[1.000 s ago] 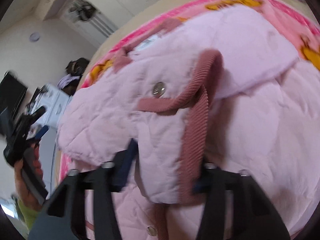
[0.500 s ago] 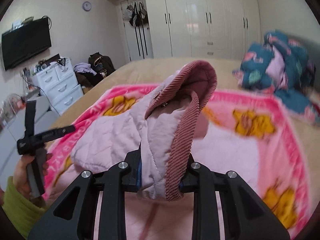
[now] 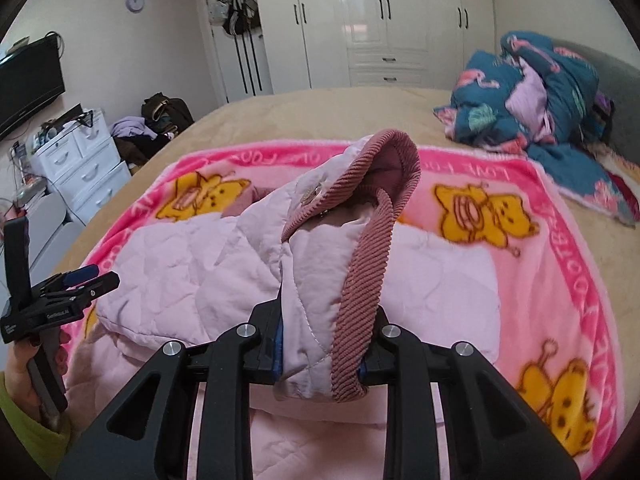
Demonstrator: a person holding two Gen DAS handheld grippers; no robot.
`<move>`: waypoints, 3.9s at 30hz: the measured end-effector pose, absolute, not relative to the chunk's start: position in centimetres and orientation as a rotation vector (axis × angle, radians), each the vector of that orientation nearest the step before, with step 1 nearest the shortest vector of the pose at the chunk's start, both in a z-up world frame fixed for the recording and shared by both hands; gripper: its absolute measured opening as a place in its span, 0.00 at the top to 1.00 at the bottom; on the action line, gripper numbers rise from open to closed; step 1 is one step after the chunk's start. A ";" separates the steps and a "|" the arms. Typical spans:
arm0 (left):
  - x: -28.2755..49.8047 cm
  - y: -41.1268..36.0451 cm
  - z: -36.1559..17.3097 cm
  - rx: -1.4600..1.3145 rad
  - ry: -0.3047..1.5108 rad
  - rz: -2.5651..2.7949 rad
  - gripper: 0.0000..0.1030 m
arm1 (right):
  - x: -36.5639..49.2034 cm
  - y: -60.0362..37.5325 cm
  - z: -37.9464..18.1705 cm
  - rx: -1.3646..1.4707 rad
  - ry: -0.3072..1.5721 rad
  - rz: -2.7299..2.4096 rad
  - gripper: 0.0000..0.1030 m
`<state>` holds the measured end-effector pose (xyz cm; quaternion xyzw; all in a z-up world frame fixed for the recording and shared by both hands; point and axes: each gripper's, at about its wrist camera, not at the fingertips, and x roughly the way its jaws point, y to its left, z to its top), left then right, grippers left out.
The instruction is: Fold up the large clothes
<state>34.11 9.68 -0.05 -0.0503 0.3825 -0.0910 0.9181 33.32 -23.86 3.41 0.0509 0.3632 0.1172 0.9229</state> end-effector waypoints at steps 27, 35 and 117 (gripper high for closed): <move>35.8 10.2 -4.1 -0.122 0.932 -0.207 0.33 | 31.4 -24.5 2.8 0.158 0.693 0.118 0.30; 36.0 10.1 -4.7 -0.117 0.954 -0.202 0.33 | 32.7 -18.8 1.8 0.077 0.801 0.255 0.15; 29.2 6.8 4.2 -0.053 0.821 -0.245 0.09 | 25.5 -22.1 4.5 0.283 0.734 0.140 0.04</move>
